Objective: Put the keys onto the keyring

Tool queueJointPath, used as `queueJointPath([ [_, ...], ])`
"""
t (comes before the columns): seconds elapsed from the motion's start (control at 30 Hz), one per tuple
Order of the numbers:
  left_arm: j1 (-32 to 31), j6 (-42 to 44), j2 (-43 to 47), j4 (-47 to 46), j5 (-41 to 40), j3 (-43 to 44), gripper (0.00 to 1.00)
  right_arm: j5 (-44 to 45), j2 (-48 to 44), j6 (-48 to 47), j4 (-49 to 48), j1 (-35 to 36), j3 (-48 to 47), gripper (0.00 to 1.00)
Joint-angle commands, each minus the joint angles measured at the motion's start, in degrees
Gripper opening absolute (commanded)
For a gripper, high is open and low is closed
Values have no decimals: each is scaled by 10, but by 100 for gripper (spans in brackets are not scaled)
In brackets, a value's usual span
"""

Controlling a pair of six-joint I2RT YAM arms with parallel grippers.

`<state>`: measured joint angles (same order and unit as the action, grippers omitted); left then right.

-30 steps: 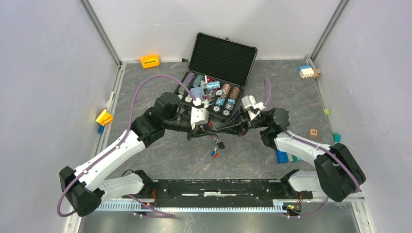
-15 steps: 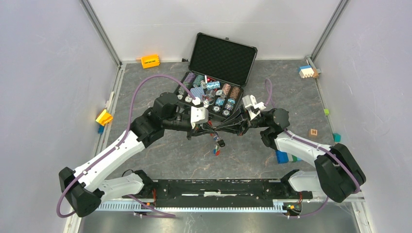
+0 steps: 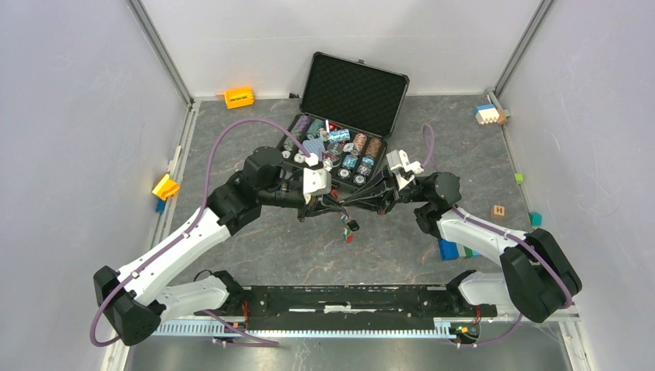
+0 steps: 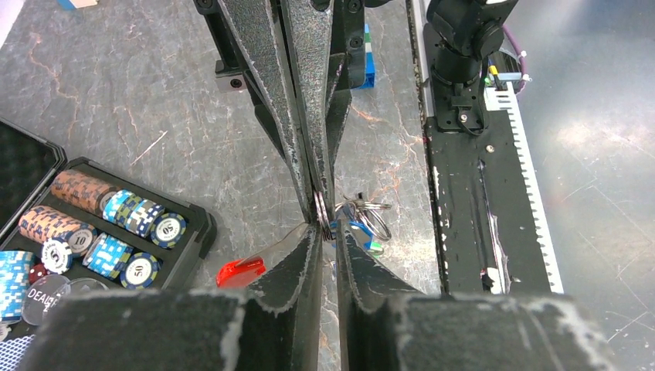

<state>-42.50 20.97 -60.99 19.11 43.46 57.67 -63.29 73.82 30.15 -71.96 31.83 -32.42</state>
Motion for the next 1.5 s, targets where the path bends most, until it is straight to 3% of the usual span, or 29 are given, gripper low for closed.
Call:
queueJointPath([
  [0.0, -1, -23, 13, -29, 9, 1, 16, 22, -12, -10, -13, -5, -1, 0],
  [0.2, -1, -26, 11, -31, 9, 2, 11, 22, -11, -12, -12, -5, 0, 0],
  [0.3, -1, -28, 10, -32, 10, 2, 2, 22, -11, -18, -6, -5, -1, 0],
  [0.43, -1, -33, 13, -15, -8, 7, 2, 21, -13, -44, 27, -6, -4, 0],
  [0.5, -2, -20, 13, 12, -30, 16, 2, 18, -14, -64, 50, -7, -7, 6],
  [0.73, -2, 43, -6, 153, -88, 61, 2, 11, -18, -111, 110, -9, -16, 44],
  [0.87, -3, 64, -17, 217, -117, 88, 2, 5, -18, -122, 126, -9, -23, 54],
  [1.13, -18, 87, -63, 345, -187, 168, 2, 5, -14, -123, 131, -8, -25, 57],
  [1.47, -41, 67, -102, 408, -238, 227, 2, 13, -10, -132, 141, -9, -19, 58],
])
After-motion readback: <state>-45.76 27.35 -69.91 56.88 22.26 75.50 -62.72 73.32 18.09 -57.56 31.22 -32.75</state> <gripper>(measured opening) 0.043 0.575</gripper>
